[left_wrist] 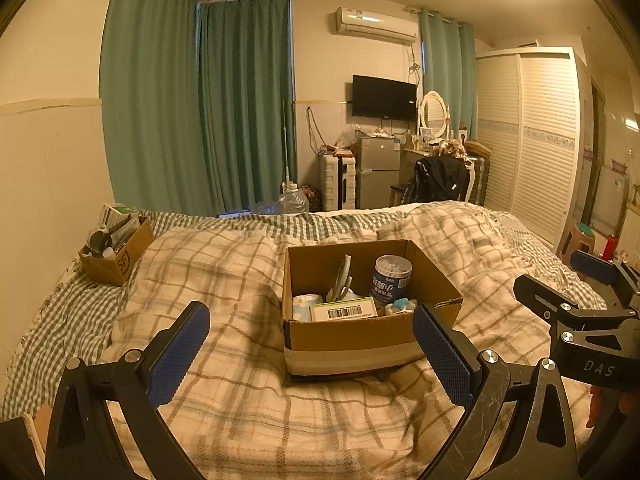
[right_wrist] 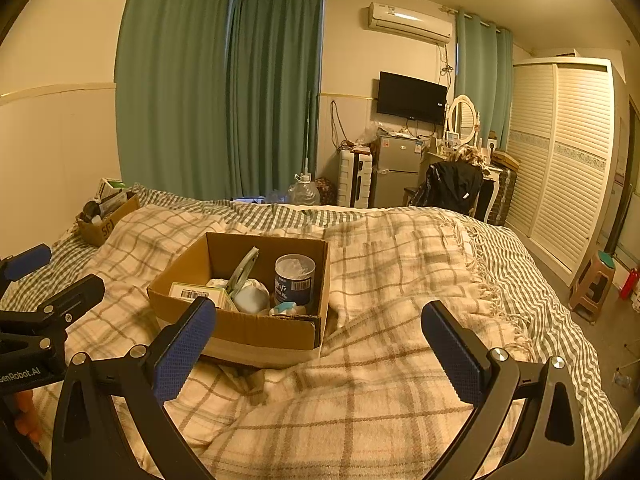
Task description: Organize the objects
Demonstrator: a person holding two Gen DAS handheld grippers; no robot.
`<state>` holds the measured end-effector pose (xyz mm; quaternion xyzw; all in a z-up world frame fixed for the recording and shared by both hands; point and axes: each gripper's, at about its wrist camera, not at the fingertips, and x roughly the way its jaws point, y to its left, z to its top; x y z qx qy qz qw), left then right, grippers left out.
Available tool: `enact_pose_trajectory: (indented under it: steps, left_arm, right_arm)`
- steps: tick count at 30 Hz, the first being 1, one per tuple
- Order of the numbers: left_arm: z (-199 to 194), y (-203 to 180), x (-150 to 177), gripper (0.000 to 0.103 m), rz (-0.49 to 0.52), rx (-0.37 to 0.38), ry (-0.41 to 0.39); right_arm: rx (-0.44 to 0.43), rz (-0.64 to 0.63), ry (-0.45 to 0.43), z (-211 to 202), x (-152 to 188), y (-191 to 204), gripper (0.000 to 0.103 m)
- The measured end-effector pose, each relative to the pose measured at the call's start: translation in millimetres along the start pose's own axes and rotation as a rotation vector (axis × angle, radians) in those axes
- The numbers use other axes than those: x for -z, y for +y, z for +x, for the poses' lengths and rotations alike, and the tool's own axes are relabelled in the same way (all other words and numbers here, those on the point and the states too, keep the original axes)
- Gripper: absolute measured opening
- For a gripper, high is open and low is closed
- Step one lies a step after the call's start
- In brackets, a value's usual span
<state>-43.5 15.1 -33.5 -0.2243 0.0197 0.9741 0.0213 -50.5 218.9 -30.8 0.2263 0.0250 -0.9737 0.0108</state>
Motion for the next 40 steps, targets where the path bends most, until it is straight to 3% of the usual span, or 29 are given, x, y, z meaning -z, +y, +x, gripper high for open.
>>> enact_pose_trajectory:
  steps: [37,40]
  left_arm:
    - [-1.8,0.5,-1.3,0.103,-0.015,-0.029,-0.010]
    - [-3.0,2.1,-2.4,0.103,-0.021,0.000,-0.014]
  right_arm:
    - [0.011,-0.001,0.007,-0.2,0.2,-3.0,0.103]
    - [0.012,-0.001,0.008,0.0,0.6,-3.6,0.103]
